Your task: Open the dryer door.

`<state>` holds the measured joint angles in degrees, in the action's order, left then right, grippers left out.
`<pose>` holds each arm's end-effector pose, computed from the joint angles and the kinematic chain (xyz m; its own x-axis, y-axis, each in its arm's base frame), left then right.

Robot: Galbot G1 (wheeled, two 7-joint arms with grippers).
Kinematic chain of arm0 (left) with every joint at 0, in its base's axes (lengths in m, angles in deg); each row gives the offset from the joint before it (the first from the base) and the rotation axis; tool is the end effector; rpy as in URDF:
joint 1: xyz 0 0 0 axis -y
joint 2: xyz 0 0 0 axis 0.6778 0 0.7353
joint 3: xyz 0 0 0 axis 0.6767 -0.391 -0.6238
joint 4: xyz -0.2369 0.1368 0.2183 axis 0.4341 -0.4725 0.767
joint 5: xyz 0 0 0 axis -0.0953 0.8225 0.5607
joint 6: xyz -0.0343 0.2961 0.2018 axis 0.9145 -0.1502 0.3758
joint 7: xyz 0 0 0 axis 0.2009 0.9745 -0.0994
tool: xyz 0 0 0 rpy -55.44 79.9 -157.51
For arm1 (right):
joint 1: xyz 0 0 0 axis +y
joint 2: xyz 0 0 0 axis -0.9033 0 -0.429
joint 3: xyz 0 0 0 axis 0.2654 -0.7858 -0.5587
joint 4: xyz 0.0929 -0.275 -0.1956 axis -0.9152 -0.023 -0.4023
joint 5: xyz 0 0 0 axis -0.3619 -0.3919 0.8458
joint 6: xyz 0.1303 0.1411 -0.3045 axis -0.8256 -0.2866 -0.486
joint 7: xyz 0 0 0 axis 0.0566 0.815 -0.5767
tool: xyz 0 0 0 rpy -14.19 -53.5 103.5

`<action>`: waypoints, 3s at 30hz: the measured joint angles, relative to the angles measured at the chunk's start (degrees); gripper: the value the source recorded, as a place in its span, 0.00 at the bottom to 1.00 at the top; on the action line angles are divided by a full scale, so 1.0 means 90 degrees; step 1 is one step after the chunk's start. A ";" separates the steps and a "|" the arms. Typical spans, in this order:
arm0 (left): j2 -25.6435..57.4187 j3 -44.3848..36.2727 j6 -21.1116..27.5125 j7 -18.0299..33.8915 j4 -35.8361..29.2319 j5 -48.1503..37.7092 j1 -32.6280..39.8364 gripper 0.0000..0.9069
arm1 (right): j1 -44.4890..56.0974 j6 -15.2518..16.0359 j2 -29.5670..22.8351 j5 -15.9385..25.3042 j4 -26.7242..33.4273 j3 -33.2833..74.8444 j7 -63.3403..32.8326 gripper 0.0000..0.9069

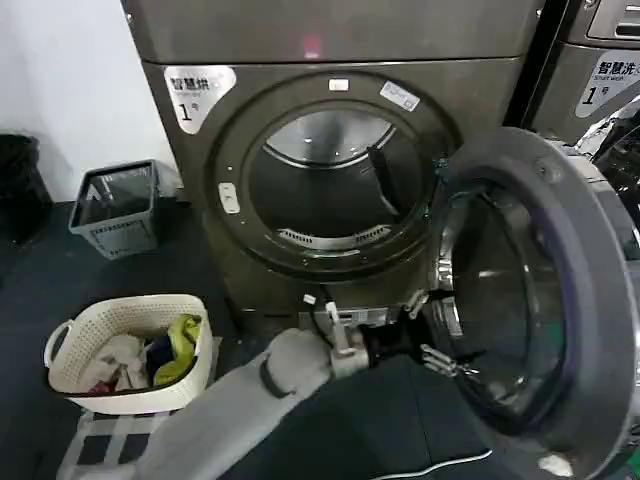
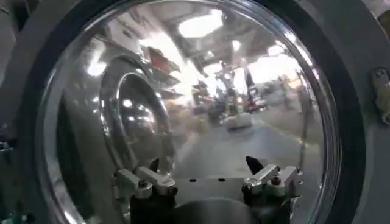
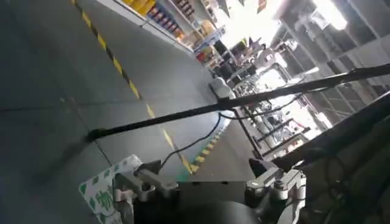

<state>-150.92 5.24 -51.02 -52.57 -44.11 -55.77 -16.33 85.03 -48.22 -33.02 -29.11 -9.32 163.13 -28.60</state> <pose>0.3871 -0.2495 -0.2330 -0.2272 0.9624 -0.1491 0.9134 0.2637 0.3100 -0.1625 -0.4450 -0.2305 -0.2160 0.9497 0.2268 0.5717 0.3113 -0.7591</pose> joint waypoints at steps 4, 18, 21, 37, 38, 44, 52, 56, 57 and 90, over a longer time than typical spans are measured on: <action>-0.0260 0.0009 -0.0131 0.0160 0.0292 0.0237 0.0075 1.00 | 0.0002 0.0007 -0.0060 -0.0041 -0.0069 -0.0001 0.0035 1.00; -0.0920 0.0239 -0.0123 0.0605 0.1222 0.0669 0.0433 1.00 | -0.0008 0.0014 -0.0191 -0.0077 -0.0224 -0.0049 0.0076 1.00; -0.0921 0.0338 -0.0129 0.0651 0.1425 0.0802 0.0519 1.00 | -0.0016 0.0022 -0.0212 -0.0100 -0.0262 -0.0057 0.0081 1.00; -0.0917 0.0429 -0.0131 0.0719 0.1892 0.0796 0.0658 1.00 | -0.0020 0.0024 -0.0217 -0.0122 -0.0293 -0.0073 0.0094 1.00; -0.0918 0.0430 -0.0131 0.0718 0.1893 0.0797 0.0658 1.00 | -0.0020 0.0023 -0.0217 -0.0122 -0.0293 -0.0076 0.0096 1.00; -0.0917 0.0437 -0.0138 0.0709 0.1903 0.0801 0.0649 1.00 | -0.0028 0.0022 -0.0214 -0.0130 -0.0294 -0.0082 0.0122 1.00; -0.0917 0.0439 -0.0116 0.0683 0.1798 0.0748 0.0632 1.00 | -0.0034 0.0016 -0.0219 -0.0273 -0.0352 -0.0094 0.0251 1.00; -0.0917 0.0345 0.0020 0.0647 0.1603 0.0578 0.0569 1.00 | -0.0024 0.0000 -0.0229 -0.0313 -0.0386 -0.0059 0.0304 1.00; -0.0917 0.0319 0.0097 0.0637 0.1505 0.0519 0.0536 1.00 | -0.0021 -0.0006 -0.0232 -0.0318 -0.0390 -0.0059 0.0314 1.00; 0.4886 0.2550 0.0687 0.0730 -0.2865 -0.0960 -0.3150 1.00 | -0.0182 0.0003 -0.0285 -0.0372 -0.0712 -0.0199 0.0429 1.00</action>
<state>-106.95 28.18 -44.83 -46.00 -69.89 -64.41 -44.69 83.39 -48.19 -35.58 -32.46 -15.73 161.33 -24.75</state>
